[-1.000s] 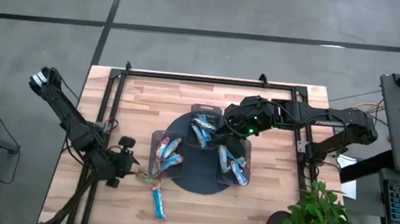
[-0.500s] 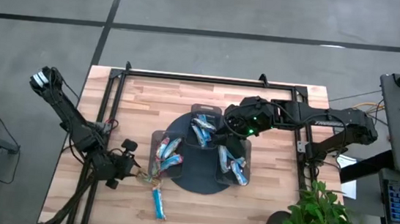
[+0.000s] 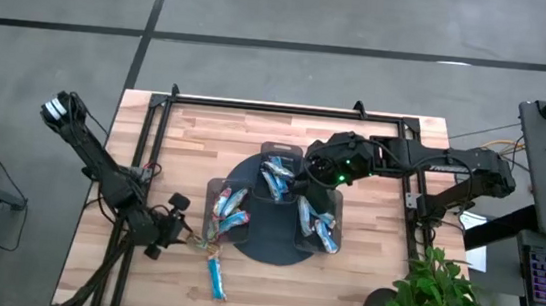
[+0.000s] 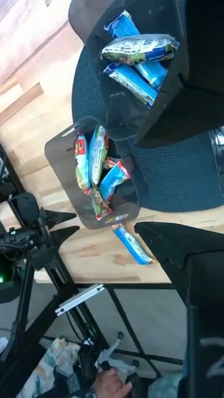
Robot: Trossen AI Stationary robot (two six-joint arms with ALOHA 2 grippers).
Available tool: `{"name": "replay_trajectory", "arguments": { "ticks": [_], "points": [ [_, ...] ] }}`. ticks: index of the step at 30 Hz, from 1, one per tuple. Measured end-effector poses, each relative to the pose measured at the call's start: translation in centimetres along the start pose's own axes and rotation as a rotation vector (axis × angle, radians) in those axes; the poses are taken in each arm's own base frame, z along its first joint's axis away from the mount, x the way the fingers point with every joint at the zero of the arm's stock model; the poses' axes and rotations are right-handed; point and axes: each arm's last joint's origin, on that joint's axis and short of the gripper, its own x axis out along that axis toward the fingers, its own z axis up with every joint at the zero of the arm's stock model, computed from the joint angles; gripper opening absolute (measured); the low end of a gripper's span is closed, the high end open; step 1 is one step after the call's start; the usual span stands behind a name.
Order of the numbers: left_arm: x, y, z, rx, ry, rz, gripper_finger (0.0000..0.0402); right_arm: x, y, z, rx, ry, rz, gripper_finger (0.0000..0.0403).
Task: Pick and place Granola Bars by type
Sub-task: Put the yellow granola bar into the bottom right black bin
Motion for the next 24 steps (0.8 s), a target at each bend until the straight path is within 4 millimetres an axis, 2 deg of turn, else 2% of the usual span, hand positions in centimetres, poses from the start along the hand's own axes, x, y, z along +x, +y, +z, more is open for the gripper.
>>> {"name": "replay_trajectory", "arguments": {
  "ticks": [4, 10, 24],
  "points": [
    [0.5, -0.2, 0.2, 0.016, -0.014, 0.017, 0.0152, 0.0, 0.0, 0.0, 0.0, 0.0, 0.0, 0.0194],
    [1.7, -0.4, -0.2, 0.034, 0.052, 0.04, 0.0152, 0.0, 0.0, 0.0, 0.0, 0.0, 0.0, 0.0194],
    [3.9, -0.9, 0.3, 0.001, 0.156, 0.056, 0.0152, 0.0, 0.0, 0.0, -0.003, 0.001, 0.0, 0.0194]
  ]
}}
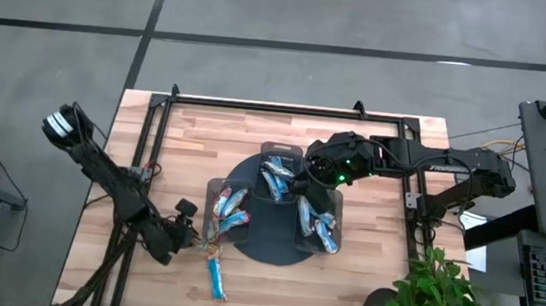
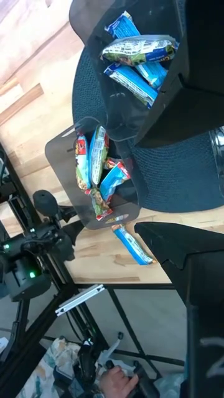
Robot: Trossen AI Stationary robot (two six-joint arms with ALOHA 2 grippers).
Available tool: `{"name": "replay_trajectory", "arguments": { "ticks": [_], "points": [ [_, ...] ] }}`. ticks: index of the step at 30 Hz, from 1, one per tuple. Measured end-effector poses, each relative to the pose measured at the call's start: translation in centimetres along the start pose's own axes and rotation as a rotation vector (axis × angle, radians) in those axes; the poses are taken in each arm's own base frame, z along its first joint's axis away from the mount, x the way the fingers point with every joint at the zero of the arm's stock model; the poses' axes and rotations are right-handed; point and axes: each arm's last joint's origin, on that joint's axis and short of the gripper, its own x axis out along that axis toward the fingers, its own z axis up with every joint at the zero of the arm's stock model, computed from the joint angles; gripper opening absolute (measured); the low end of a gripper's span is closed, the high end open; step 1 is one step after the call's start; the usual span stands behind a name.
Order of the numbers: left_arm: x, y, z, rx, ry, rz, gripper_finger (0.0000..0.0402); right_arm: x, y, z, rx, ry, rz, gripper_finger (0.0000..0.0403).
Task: Pick and place Granola Bars by type
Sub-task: Put the yellow granola bar into the bottom right black bin
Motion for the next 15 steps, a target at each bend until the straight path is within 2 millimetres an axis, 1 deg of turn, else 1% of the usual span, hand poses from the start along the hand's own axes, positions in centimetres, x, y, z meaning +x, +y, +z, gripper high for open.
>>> {"name": "replay_trajectory", "arguments": {
  "ticks": [4, 6, 8, 13, 15],
  "points": [
    [0.4, -0.3, 0.5, -0.006, 0.013, 0.008, 0.015, 0.0, 0.0, 0.0, -0.001, 0.0, 0.0, 0.0194],
    [0.5, -0.3, 0.8, -0.009, 0.018, 0.007, 0.0143, 0.0, 0.0, 0.0, -0.001, 0.0, 0.0, 0.0194],
    [0.6, -0.4, 0.9, -0.009, 0.025, 0.001, 0.0126, 0.0, 0.0, 0.0, 0.0, 0.0, 0.0, 0.0194],
    [0.6, -0.5, 1.2, -0.015, 0.033, -0.027, 0.0064, 0.0, 0.0, 0.0, 0.0, 0.001, 0.0, 0.0194],
    [0.5, -0.5, 1.4, -0.014, 0.033, -0.031, 0.0052, 0.0, 0.0, 0.0, 0.0, 0.001, 0.0, 0.0194]
  ]
}}
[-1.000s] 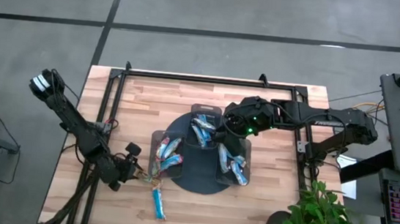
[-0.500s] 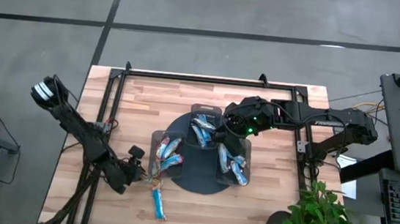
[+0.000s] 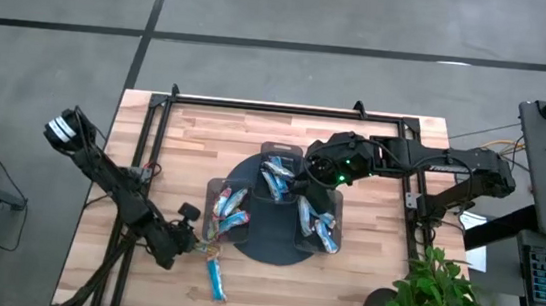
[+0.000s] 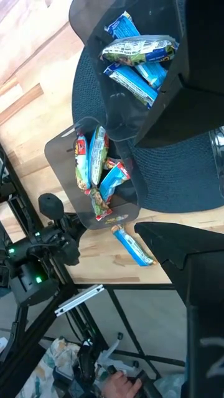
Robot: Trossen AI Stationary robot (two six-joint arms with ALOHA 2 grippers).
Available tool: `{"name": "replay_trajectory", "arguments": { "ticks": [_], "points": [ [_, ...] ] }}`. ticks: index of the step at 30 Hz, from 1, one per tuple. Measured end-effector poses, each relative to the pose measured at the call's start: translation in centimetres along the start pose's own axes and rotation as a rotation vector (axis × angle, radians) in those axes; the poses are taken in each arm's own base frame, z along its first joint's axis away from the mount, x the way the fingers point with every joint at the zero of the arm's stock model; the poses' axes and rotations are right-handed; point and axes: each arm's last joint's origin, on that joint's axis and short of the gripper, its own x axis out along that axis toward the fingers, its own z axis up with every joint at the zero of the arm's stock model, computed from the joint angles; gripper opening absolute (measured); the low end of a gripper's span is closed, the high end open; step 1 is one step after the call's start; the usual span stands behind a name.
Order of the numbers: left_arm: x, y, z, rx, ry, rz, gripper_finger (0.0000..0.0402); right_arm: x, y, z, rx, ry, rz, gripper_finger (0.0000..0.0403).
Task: Pick and place Granola Bars by type
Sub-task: Put the yellow granola bar into the bottom right black bin
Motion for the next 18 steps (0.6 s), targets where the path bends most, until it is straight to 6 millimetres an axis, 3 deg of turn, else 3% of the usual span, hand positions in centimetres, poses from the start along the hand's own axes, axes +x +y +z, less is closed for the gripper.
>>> {"name": "replay_trajectory", "arguments": {
  "ticks": [18],
  "points": [
    [-1.9, -0.3, 1.7, 0.039, 0.189, -0.065, 0.0053, 0.0, 0.0, 0.0, -0.019, 0.0, 0.001, 0.0194]
  ]
}}
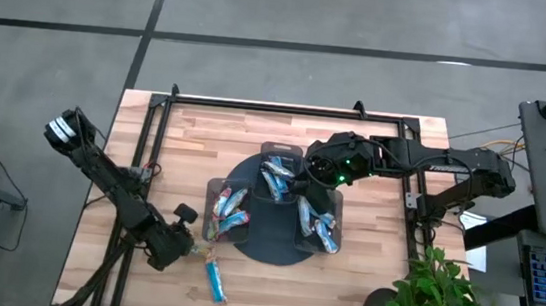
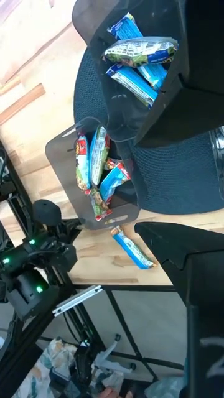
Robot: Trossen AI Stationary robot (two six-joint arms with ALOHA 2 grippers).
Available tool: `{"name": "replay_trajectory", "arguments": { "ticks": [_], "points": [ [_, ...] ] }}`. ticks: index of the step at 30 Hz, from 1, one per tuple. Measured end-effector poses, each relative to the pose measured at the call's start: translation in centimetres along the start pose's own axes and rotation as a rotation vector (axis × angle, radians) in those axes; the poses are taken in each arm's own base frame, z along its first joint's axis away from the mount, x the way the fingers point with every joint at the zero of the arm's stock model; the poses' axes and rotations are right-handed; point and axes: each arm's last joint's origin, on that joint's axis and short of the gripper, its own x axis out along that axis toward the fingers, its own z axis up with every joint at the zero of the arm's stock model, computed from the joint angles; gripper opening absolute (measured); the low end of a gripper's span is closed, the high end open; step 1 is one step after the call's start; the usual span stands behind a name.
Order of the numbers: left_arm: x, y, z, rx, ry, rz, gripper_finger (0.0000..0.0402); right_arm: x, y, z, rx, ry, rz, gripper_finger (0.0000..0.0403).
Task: Pick and place Granola Bars by type
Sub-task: Put the yellow granola bar into the bottom right black bin
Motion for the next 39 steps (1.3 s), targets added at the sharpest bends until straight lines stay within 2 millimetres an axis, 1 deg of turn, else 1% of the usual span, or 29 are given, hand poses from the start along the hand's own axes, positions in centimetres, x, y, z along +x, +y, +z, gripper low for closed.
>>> {"name": "replay_trajectory", "arguments": {
  "ticks": [5, 9, 15, 19, 22, 24, 27, 30, 33, 36, 39],
  "points": [
    [-1.1, -0.2, 0.8, -0.001, 0.041, -0.021, 0.0052, 0.0, 0.0, 0.0, -0.007, 0.0, 0.0, 0.0194],
    [-2.7, -0.4, 2.2, 0.02, 0.054, -0.044, 0.0052, 0.0, 0.0, 0.0, -0.017, 0.0, 0.001, 0.0194],
    [-6.2, -0.5, 4.6, 0.004, -0.009, -0.089, 0.0052, 0.0, 0.0, 0.0, -0.042, 0.001, 0.002, 0.0194],
    [-8.7, -0.2, 5.3, -0.051, -0.058, -0.107, 0.0052, 0.0, 0.0, 0.0, -0.043, 0.001, 0.002, 0.0194],
    [-10.5, 0.3, 5.7, -0.071, -0.113, -0.073, 0.0052, 0.0, 0.0, 0.0, -0.049, 0.001, 0.003, 0.0194],
    [-11.6, 0.9, 6.1, -0.097, -0.169, -0.017, 0.0052, 0.0, 0.0, 0.0, -0.059, 0.001, 0.003, 0.0194],
    [-12.8, 2.6, 6.9, -0.161, -0.251, 0.09, 0.0052, 0.0, 0.0, 0.0, -0.089, 0.0, 0.003, 0.0194],
    [-13.3, 4.6, 7.6, -0.229, -0.286, 0.144, 0.0052, -0.1, 0.0, 0.0, -0.104, -0.002, 0.004, 0.0194],
    [-13.3, 6.2, 8.2, -0.266, -0.318, 0.181, 0.0052, -0.4, 0.1, 0.1, -0.134, -0.006, 0.008, 0.0191],
    [-13.3, 7.6, 8.9, -0.276, -0.378, 0.21, 0.0052, -1.3, 0.5, 0.4, -0.187, -0.012, 0.016, 0.0169],
    [-13.2, 9.1, 9.7, -0.288, -0.436, 0.24, 0.0052, -2.7, 0.9, 0.9, -0.222, -0.029, 0.025, 0.0128]
  ]
}}
